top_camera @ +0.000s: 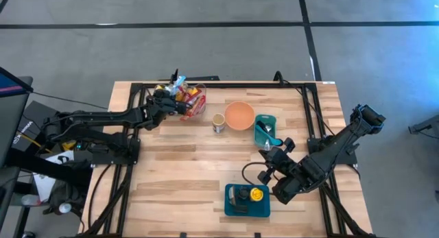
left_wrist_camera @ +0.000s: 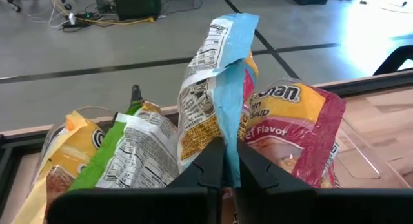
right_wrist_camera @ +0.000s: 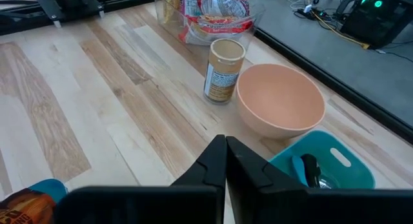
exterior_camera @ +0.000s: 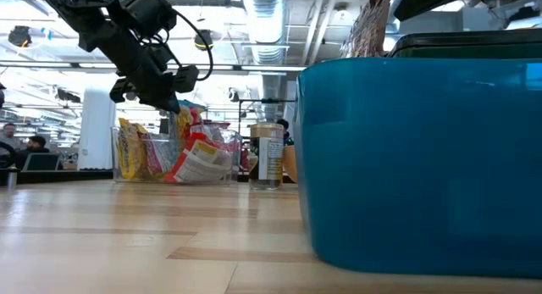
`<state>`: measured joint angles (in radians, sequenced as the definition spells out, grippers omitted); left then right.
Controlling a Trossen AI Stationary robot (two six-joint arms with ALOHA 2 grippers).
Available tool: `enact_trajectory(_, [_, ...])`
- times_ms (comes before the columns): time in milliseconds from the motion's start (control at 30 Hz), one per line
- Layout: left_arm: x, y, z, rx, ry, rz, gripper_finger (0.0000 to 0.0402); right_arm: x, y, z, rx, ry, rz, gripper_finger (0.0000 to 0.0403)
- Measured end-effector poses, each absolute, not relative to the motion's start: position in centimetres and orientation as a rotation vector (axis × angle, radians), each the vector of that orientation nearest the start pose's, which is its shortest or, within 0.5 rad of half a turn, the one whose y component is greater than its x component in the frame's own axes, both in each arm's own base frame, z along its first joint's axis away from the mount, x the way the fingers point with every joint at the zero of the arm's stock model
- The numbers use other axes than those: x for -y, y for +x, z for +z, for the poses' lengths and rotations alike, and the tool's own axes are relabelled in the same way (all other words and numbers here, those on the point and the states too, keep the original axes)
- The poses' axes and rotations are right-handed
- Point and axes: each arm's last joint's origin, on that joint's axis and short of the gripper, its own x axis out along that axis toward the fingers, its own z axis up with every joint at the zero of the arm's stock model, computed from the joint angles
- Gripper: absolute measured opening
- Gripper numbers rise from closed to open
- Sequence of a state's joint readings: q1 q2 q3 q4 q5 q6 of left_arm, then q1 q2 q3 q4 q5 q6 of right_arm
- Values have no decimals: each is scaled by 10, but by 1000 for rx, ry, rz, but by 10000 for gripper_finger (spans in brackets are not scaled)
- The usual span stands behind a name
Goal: Pick & Place Food Item
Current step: Put the blue noodle pack into the transparent bin, then put the gold seasoning bottle into the blue bin
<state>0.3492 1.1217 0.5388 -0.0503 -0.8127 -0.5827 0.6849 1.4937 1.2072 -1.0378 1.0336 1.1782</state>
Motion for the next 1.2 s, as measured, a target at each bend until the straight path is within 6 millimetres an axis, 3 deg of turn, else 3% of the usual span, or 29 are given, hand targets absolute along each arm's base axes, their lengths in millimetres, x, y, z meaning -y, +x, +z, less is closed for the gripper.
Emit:
enact_trajectory(300, [-93,194,204,-321,-335,1255,56,-153,226,275,-533,92,-696,1])
enact_trajectory(567, [-92,193,203,-339,-338,1228,125,-153,227,275,-530,96,-695,1])
enact_trajectory(800, [-91,186,214,-287,-355,1224,176,-153,227,275,-529,98,-695,1])
enact_trajectory(1200, [-83,169,242,-140,-410,1150,187,-153,227,275,-529,98,-694,1])
